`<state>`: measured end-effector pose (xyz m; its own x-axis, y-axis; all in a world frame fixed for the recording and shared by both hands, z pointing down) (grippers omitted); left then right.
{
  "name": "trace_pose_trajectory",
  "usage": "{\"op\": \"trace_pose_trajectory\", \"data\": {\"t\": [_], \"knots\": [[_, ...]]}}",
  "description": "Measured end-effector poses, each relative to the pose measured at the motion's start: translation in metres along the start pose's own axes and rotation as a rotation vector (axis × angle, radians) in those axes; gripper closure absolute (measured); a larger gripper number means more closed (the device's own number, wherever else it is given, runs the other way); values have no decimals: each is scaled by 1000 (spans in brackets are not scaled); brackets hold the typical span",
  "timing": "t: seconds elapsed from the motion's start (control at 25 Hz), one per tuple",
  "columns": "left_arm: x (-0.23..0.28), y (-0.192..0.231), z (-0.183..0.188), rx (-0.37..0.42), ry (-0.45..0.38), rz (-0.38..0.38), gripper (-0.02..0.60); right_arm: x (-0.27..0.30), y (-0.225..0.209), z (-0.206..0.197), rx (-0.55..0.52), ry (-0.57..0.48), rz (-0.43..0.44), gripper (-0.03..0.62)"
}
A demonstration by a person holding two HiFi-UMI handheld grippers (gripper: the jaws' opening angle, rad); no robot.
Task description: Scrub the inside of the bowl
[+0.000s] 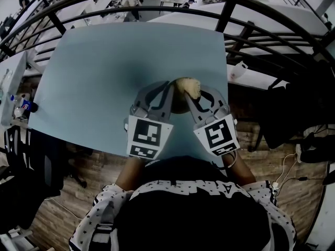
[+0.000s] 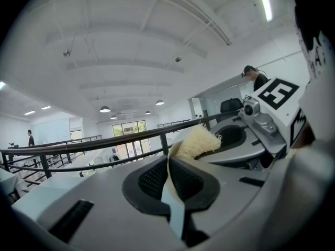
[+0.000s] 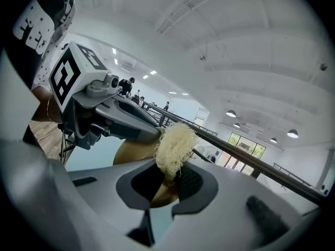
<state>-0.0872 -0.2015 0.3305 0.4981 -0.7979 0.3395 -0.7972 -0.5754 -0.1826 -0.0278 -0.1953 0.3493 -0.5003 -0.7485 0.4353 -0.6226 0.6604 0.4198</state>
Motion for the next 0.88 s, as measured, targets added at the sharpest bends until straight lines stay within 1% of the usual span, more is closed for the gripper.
{"op": "trace_pose_trajectory", "data": {"t": [0.32,0.88], "knots": [[-2,4,0,-3,-5,11,558,1,1,-7,-4,24,-11,536],[-3,4,1,-16,-9,10,557,-1,11,-17,13,45,23,536]]}}
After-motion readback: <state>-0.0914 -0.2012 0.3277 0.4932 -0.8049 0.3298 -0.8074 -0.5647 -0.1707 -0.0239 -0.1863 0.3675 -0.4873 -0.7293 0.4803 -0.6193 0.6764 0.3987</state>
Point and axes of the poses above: the fingertips, and each gripper's own axes: x forward along the fingers, y to its left, z out of its top, the point moved 2 cm from there along -x, backward along the fingers, and after that the axes turned 8 degrees about y, right-handed, at the moved point
